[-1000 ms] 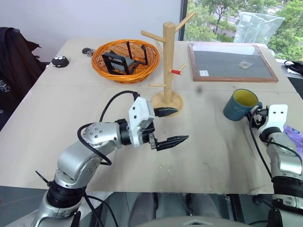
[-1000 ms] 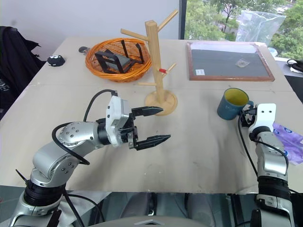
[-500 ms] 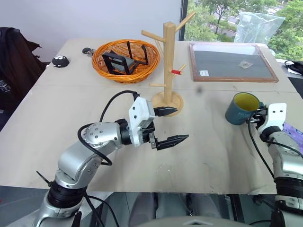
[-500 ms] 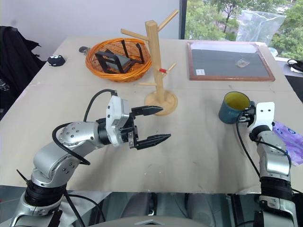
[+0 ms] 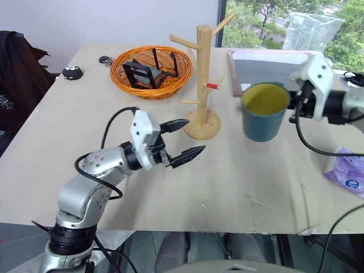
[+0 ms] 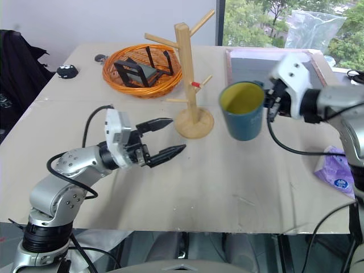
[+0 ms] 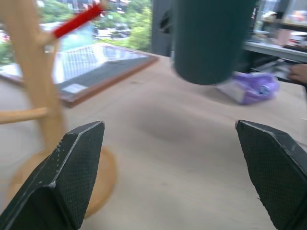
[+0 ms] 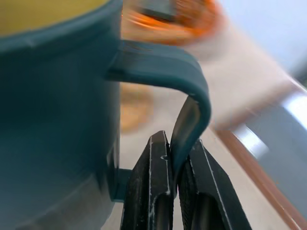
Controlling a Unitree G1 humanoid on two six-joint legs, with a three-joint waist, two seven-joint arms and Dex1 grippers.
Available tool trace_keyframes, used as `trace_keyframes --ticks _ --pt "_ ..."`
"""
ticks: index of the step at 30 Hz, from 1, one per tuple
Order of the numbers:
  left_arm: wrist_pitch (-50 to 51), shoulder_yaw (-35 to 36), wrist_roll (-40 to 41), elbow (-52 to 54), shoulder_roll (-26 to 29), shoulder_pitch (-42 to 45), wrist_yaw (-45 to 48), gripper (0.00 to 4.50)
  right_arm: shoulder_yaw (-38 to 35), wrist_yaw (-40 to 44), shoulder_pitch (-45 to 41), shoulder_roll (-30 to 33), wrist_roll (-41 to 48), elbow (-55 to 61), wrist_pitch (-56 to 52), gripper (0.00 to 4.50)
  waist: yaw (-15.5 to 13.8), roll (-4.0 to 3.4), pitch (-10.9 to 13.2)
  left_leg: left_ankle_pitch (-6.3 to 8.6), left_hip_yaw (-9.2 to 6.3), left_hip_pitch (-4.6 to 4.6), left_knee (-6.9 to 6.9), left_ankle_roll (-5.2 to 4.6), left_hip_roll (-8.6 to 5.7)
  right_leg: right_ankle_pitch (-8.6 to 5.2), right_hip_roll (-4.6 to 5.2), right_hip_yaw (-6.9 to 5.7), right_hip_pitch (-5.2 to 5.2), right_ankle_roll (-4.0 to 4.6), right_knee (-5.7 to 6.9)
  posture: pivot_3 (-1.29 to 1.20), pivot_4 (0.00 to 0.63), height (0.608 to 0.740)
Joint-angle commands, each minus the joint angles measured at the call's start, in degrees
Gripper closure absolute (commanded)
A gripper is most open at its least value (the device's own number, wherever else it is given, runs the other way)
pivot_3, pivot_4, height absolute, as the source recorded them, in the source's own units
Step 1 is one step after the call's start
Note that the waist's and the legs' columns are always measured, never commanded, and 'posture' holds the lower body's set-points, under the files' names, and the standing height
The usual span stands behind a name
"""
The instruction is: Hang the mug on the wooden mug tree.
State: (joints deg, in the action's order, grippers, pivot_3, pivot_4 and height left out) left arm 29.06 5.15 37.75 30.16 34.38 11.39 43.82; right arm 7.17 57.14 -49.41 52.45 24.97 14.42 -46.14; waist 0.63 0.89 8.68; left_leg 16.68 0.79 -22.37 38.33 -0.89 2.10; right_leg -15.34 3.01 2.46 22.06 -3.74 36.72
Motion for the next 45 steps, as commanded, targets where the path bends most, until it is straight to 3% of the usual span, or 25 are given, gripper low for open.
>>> trace_keyframes --ticks 1,9,17,25,34,36,37,38,44,45 --pt "-1.70 2.35 0.64 2.38 -0.32 -1.54 -0.86 0.00 4.66 0.84 -6.47 0.20 -3.39 -0.10 -3.33 4.42 -0.03 0.05 -0.03 0.00 -0.01 -0.11 0.02 0.01 0.00 0.00 0.01 -0.01 0.10 0.00 0.00 0.00 0.150 0.737" --pt "-4.37 8.02 2.81 2.11 1.03 -5.35 1.81 0.00 13.17 -3.84 -20.52 -7.71 -7.05 -4.15 -18.92 4.42 0.13 0.09 -0.03 -0.16 0.07 -0.60 0.02 0.28 -0.02 0.01 0.09 -0.02 0.66 0.00 0.12 0.00 0.150 0.737" --pt "-5.78 9.44 3.16 -0.56 -0.31 -5.19 1.01 0.00 19.06 -3.43 -25.95 -10.48 -8.43 -7.51 -24.15 4.42 0.08 0.11 -0.04 -0.16 0.07 -0.63 0.03 0.27 -0.10 0.02 0.11 -0.04 0.66 0.00 0.12 0.00 0.150 0.737" --pt "-2.58 8.67 5.14 -0.75 -3.10 -4.95 -4.41 0.00 22.82 -2.20 -29.31 -13.07 -9.79 -10.52 -22.91 4.42 0.31 0.12 -0.04 -0.15 0.08 -0.62 0.02 0.27 -0.09 0.02 0.09 -0.03 0.67 0.00 0.15 0.00 0.150 0.737" --pt "-2.59 8.43 5.52 0.15 -3.17 -5.13 -4.40 0.00 23.91 -0.90 -30.82 -14.74 -11.58 -13.55 -21.06 4.42 0.23 0.12 -0.04 -0.16 0.06 -0.63 0.02 0.28 -0.11 0.02 0.10 -0.06 0.67 0.00 0.16 0.00 0.150 0.737" --pt "-2.70 8.23 5.51 0.13 -3.17 -4.88 -4.23 0.00 23.99 -0.70 -30.89 -14.89 -12.11 -13.85 -20.64 3.86 0.26 0.12 -0.04 -0.16 0.06 -0.63 0.02 0.28 -0.11 0.02 0.10 -0.06 0.67 0.00 0.16 0.00 0.150 0.737" --pt "-2.69 8.14 5.53 0.00 -3.18 -4.57 -4.16 0.00 23.97 -0.64 -30.94 -14.90 -12.35 -14.04 -20.49 3.25 0.28 0.12 -0.04 -0.16 0.06 -0.62 0.02 0.28 -0.11 0.02 0.09 -0.06 0.68 0.00 0.17 0.00 0.150 0.737" --pt "-2.68 8.07 5.53 -0.06 -3.18 -4.38 -4.11 0.00 23.93 -0.59 -30.95 -14.89 -12.51 -14.12 -20.41 3.02 0.28 0.12 -0.04 -0.16 0.06 -0.62 0.02 0.28 -0.11 0.02 0.09 -0.06 0.68 0.00 0.17 0.00 0.150 0.737" --pt "-2.52 7.63 5.67 -0.57 -3.08 -3.39 -3.37 0.00 21.65 0.22 -31.68 -13.80 -11.80 -13.25 -22.54 0.15 0.28 0.13 -0.05 -0.16 0.07 -0.62 0.02 0.28 -0.11 0.02 0.09 -0.05 0.67 0.00 0.17 0.00 0.150 0.737" --pt "-2.51 7.52 5.62 -0.75 -3.06 -3.20 -3.27 0.00 21.05 0.48 -31.82 -13.42 -11.49 -13.02 -22.98 0.04 0.25 0.12 -0.04 -0.16 0.06 -0.62 0.02 0.28 -0.11 0.02 0.09 -0.06 0.68 0.00 0.18 0.00 0.150 0.737"
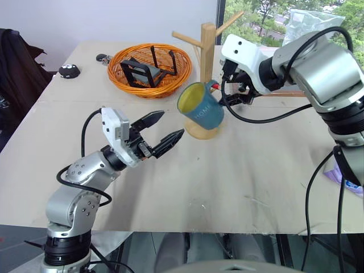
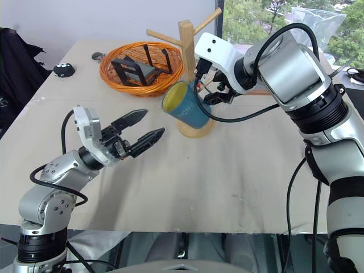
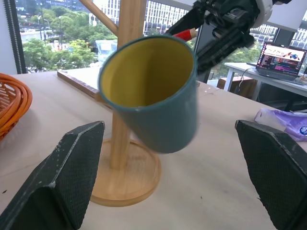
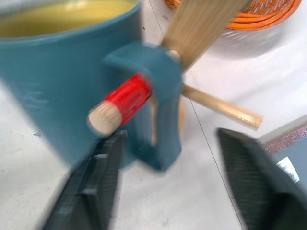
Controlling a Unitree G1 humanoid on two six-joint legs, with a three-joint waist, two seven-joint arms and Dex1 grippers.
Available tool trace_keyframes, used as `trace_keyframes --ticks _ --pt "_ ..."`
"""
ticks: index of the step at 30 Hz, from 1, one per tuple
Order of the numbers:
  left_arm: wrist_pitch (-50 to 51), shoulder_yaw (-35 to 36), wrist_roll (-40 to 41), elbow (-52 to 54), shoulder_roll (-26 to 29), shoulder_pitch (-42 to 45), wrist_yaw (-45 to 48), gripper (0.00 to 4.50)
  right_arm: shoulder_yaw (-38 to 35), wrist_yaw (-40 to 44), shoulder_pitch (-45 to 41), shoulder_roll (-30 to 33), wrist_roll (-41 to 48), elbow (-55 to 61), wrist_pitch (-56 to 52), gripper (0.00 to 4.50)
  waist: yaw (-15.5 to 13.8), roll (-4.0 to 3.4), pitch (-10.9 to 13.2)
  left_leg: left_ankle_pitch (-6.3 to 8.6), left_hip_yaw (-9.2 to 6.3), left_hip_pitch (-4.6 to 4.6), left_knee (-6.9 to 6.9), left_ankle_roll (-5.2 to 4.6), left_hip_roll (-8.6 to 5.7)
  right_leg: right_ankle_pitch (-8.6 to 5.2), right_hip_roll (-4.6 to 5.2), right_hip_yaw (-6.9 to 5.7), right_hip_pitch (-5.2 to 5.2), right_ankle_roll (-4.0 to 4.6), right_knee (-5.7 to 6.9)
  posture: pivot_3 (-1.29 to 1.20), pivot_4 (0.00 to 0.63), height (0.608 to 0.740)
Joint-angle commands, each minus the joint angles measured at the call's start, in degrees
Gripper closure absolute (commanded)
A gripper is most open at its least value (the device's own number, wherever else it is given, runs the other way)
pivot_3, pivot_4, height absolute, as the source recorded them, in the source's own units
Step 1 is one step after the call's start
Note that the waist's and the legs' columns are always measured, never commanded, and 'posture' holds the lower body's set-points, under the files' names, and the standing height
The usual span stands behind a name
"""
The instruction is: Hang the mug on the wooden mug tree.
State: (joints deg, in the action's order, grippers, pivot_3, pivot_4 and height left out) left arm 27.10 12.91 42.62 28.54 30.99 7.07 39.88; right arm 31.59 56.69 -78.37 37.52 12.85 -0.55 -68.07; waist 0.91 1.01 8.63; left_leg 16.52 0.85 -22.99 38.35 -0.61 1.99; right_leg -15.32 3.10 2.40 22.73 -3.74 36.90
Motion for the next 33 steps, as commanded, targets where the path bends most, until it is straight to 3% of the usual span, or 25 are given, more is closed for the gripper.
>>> trace_keyframes --ticks 1,5,9,12,16,18,19,22,24,27,30,33 --pt "-0.54 -0.30 0.71 0.76 0.33 1.25 0.72 0.00 -3.73 1.11 -2.96 1.73 0.82 2.07 -1.35 0.04 -0.07 0.00 0.00 0.00 -0.01 0.00 0.00 0.00 0.00 0.00 0.00 -0.01 0.00 0.00 0.00 0.00 0.150 0.737" --pt "-0.39 -0.99 0.33 0.44 0.32 2.06 0.93 0.00 -6.10 3.13 -3.11 4.27 2.61 2.90 -1.53 0.04 -0.13 0.00 0.00 0.00 0.00 -0.01 0.00 0.00 -0.01 0.00 0.01 -0.01 0.00 0.00 -0.01 0.00 0.150 0.737" --pt "-0.03 -2.11 -1.85 1.52 1.72 0.49 0.52 0.00 -14.78 5.46 3.58 9.56 7.82 7.42 -1.09 0.04 -0.27 0.09 -0.05 0.01 -0.04 -0.03 0.00 -0.01 -0.03 0.00 0.02 -0.02 -0.01 0.00 -0.02 0.00 0.150 0.737" --pt "2.25 -5.91 -7.48 4.08 3.80 -1.87 -3.25 0.00 -26.00 5.93 17.31 13.00 12.49 14.17 1.63 0.04 -0.34 0.20 -0.11 0.13 -0.12 -0.04 -0.04 -0.23 -0.02 0.00 0.02 -0.09 -0.11 0.00 -0.03 0.00 0.150 0.737" --pt "3.17 -8.04 -8.15 7.33 3.71 -5.08 -4.52 0.00 -40.42 2.55 36.55 9.74 17.15 22.41 6.13 0.04 -0.34 0.21 -0.10 0.13 0.00 -0.05 0.01 -0.25 -0.05 0.01 0.09 0.04 -0.04 -0.02 -0.03 0.00 0.150 0.737" --pt "3.29 -9.87 -10.58 8.29 4.08 -7.51 -5.42 0.00 -47.29 -0.47 46.73 4.36 19.87 26.92 9.25 0.04 -0.28 0.24 -0.13 0.14 -0.06 -0.01 -0.04 -0.26 0.09 0.00 0.03 -0.01 -0.09 -0.01 -0.02 0.00 0.150 0.737" --pt "3.21 -11.81 -12.87 8.15 4.11 -9.02 -6.28 0.00 -50.85 -4.52 54.08 -2.14 21.44 29.71 10.79 0.04 -0.12 0.15 -0.08 0.14 -0.02 0.04 -0.03 -0.25 0.10 0.00 -0.01 0.04 -0.10 -0.01 0.03 0.00 0.150 0.737" --pt "1.16 -17.00 -19.18 6.97 2.57 -12.51 -9.03 0.00 -49.39 -10.54 76.32 -14.64 13.77 33.33 30.05 0.04 -0.52 0.50 -0.62 0.14 -0.04 0.21 -0.06 -0.26 0.13 -0.02 -0.24 0.02 -0.22 0.02 0.05 0.00 0.150 0.737" --pt "0.29 -18.06 -20.09 6.42 0.90 -14.81 -9.79 0.00 -46.76 -9.85 84.24 -16.15 7.98 30.15 41.45 0.04 -0.65 0.15 -0.41 0.13 -0.09 0.14 -0.09 -0.24 0.14 -0.05 -0.23 -0.04 -0.20 0.07 0.05 0.00 0.150 0.737" --pt "-2.33 -18.46 -22.08 4.14 -0.43 -17.75 -9.53 0.00 -48.58 -11.08 88.57 -18.43 7.57 23.10 49.31 0.04 0.26 0.15 -0.39 0.12 0.33 0.30 0.10 -0.25 -0.04 0.08 0.00 0.44 -0.20 -0.16 0.10 0.00 0.150 0.737" --pt "-5.52 -17.71 -23.67 1.99 -0.88 -19.08 -8.65 0.00 -49.59 -8.13 90.22 -18.35 9.28 18.91 56.61 0.04 0.24 0.22 -0.35 0.17 0.35 1.34 -0.01 -0.31 -0.04 -0.03 -0.06 0.47 -1.19 -0.02 -0.12 0.00 0.150 0.737" --pt "-7.13 -16.29 -23.34 0.87 -1.50 -19.27 -8.15 0.00 -49.07 -7.75 91.20 -17.54 8.09 15.91 61.54 0.04 -0.21 0.22 -0.36 0.16 0.28 1.35 -0.04 -0.31 0.10 -0.03 -0.25 0.43 -1.19 0.00 -0.07 0.00 0.150 0.737"
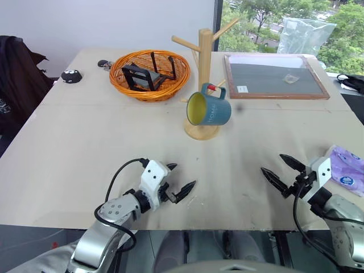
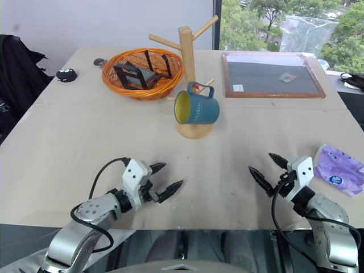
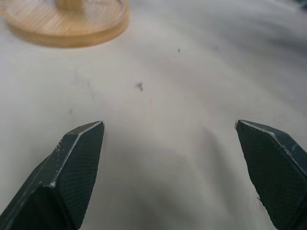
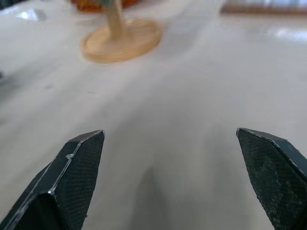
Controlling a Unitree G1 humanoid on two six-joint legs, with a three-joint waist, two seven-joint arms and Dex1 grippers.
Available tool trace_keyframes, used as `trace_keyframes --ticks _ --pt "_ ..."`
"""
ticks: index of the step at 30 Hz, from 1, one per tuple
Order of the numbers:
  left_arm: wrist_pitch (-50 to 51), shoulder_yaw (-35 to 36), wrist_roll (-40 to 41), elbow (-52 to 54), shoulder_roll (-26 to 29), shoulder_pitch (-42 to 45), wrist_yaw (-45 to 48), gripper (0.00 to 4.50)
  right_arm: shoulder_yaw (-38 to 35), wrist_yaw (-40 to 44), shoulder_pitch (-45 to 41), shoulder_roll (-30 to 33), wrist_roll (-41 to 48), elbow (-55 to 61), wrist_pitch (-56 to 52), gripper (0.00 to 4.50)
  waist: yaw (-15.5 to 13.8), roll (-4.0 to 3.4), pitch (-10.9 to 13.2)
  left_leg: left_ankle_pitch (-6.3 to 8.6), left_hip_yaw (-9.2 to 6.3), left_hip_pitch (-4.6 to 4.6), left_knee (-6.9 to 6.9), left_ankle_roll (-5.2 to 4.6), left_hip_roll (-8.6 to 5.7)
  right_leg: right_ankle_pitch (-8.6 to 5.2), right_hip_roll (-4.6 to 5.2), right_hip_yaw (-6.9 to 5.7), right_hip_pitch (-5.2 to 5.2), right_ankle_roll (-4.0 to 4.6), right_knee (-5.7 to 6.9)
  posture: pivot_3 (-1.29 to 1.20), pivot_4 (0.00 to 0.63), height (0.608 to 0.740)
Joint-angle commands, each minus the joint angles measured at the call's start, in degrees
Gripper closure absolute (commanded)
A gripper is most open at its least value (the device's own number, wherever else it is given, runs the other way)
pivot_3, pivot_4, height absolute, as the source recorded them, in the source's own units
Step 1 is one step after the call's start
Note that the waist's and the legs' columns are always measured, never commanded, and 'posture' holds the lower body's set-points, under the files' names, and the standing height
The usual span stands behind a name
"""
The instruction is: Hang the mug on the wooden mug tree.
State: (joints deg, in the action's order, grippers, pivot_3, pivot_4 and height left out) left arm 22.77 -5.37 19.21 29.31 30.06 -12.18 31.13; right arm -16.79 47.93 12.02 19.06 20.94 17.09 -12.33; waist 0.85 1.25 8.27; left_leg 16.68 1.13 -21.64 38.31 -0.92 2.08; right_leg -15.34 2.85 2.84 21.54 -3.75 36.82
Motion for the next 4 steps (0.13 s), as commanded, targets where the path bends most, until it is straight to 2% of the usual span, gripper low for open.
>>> trace_keyframes --ticks 1,4 --pt "-3.01 2.37 0.42 -0.18 -0.57 -0.02 1.05 0.00 -0.25 1.25 1.08 1.24 -0.32 -2.33 7.20 0.04 -0.26 -0.02 0.01 0.00 0.00 -0.05 0.00 0.01 0.00 0.03 0.00 -0.06 0.03 -0.04 0.02 0.00 0.150 0.737" --pt "-4.47 2.74 -0.49 -0.96 0.06 -0.17 2.11 0.00 0.55 1.24 1.50 1.82 0.12 -3.68 8.81 0.04 -0.30 -0.04 0.01 0.00 -0.04 -0.12 0.00 0.01 0.00 0.02 0.02 -0.05 0.08 -0.03 0.01 0.00 0.150 0.737"
